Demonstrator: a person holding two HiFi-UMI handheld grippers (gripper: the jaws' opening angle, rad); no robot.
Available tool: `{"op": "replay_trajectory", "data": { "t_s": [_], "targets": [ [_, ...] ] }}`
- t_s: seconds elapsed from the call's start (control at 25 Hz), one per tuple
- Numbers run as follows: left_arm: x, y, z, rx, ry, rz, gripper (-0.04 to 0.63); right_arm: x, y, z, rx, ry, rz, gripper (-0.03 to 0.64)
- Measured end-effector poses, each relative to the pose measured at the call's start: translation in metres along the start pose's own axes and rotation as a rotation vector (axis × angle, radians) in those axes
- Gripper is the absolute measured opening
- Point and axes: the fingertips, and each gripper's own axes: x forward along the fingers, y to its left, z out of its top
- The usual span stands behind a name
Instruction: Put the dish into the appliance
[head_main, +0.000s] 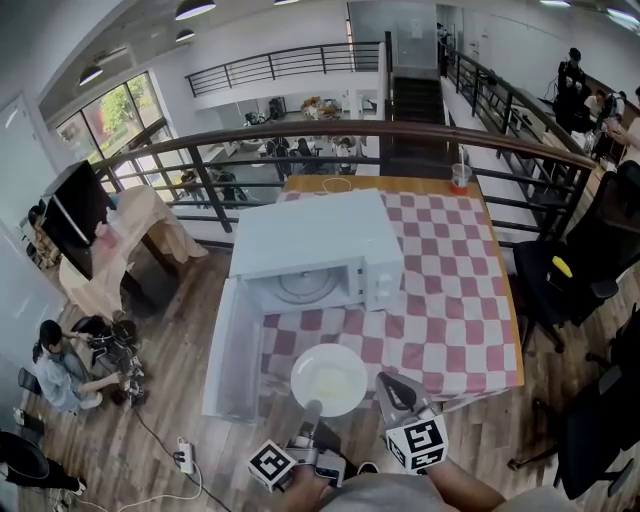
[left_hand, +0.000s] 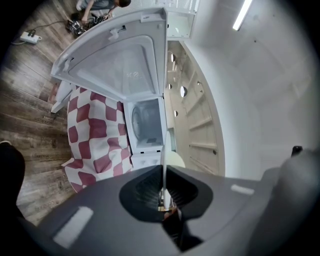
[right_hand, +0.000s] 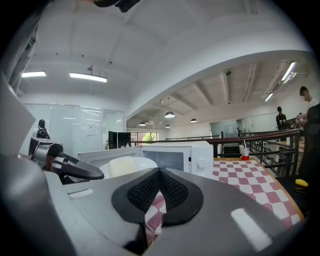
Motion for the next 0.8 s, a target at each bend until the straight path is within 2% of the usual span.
{"op": "replay_trajectory", "data": {
  "t_s": [0.4, 0.8],
  "targets": [
    [0.012, -0.004, 0.005, -0.008, 0.006, -0.008, 0.017, 0.01, -0.003, 0.004, 0.001, -0.004, -0.006, 0.0],
    [0.044, 0.01, 0.028, -0.007, 0.014, 0.017, 0.018, 0.041, -0.016, 0.005, 0.003, 0.008, -0.029, -0.001]
  ]
}}
